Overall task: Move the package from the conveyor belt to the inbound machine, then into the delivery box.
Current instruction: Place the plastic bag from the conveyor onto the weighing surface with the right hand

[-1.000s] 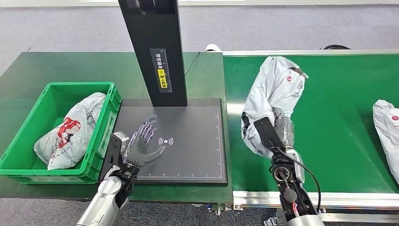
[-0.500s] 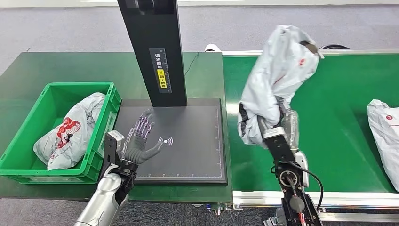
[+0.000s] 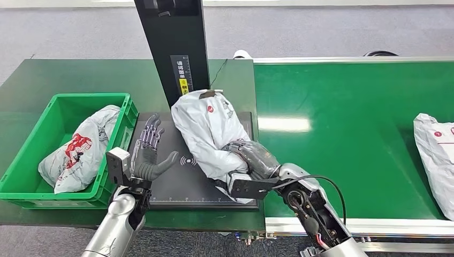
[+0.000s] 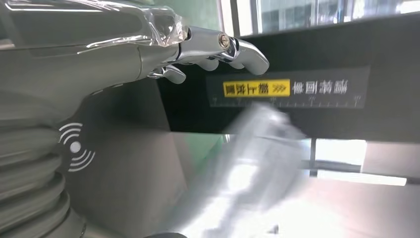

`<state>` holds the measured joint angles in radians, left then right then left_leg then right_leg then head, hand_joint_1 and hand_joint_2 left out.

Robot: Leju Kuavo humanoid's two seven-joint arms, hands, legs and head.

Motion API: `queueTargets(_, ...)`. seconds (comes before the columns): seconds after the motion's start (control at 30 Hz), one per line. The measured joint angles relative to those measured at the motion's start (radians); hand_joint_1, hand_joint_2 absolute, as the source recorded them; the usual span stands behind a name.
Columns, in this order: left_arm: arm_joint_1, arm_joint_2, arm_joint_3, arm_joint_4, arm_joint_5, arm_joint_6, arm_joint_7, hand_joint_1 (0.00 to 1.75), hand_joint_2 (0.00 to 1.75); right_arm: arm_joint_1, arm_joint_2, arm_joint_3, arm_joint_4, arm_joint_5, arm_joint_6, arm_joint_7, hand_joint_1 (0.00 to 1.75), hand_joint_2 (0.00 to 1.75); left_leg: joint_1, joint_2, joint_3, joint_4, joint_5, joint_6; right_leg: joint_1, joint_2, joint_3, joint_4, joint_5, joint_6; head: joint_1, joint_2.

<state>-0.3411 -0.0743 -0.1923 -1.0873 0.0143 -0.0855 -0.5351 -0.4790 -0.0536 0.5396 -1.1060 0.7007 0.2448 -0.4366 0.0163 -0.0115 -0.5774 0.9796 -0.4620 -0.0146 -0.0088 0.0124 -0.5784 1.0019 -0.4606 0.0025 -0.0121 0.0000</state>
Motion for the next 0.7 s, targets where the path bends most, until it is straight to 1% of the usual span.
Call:
queueTargets(0.07,-0.005,-0.004,0.001,-0.001,0.014,0.022,0.0,0.0,1.75,-0.029,-0.005,0.046,0.027,0.01,0.039,0.022,1.75,1.75,0.0,0.0,0.0,0.0,0.0,0.0,0.0,0.0,0.0,0.0,0.0,0.0,0.0,0.0)
queueTargets(0.17,-0.011,-0.008,0.001,-0.004,0.026,0.036,0.003,0.0,1.75,-0.062,-0.008,0.098,0.059,0.012,0.056,0.034,1.75,1.75,0.0,0.0,0.0,0.0,0.0,0.0,0.0,0.0,0.0,0.0,0.0,0.0,0.0,0.0)
queueTargets(0.4,-0.013,-0.011,0.001,-0.008,0.033,0.043,0.009,0.0,1.75,-0.092,-0.015,0.147,0.094,0.008,0.058,0.039,1.75,1.75,0.0,0.0,0.0,0.0,0.0,0.0,0.0,0.0,0.0,0.0,0.0,0.0,0.0,0.0)
queueTargets(0.5,-0.015,-0.014,0.003,-0.008,0.056,0.072,0.009,0.0,1.75,-0.113,-0.016,0.172,0.114,0.007,0.09,0.058,1.75,1.75,0.0,0.0,0.0,0.0,0.0,0.0,0.0,0.0,0.0,0.0,0.0,0.0,0.0,0.0)
queueTargets(0.6,-0.02,-0.019,0.006,-0.014,0.087,0.118,0.01,0.0,1.75,-0.153,-0.007,0.222,0.159,-0.01,0.124,0.073,1.75,1.75,0.0,0.0,0.0,0.0,0.0,0.0,0.0,0.0,0.0,0.0,0.0,0.0,0.0,0.0)
queueTargets(0.7,-0.023,-0.02,0.006,-0.023,0.103,0.142,0.014,0.0,1.75,-0.199,0.011,0.274,0.214,-0.039,0.14,0.066,1.75,1.75,0.0,0.0,0.0,0.0,0.0,0.0,0.0,0.0,0.0,0.0,0.0,0.0,0.0,0.0)
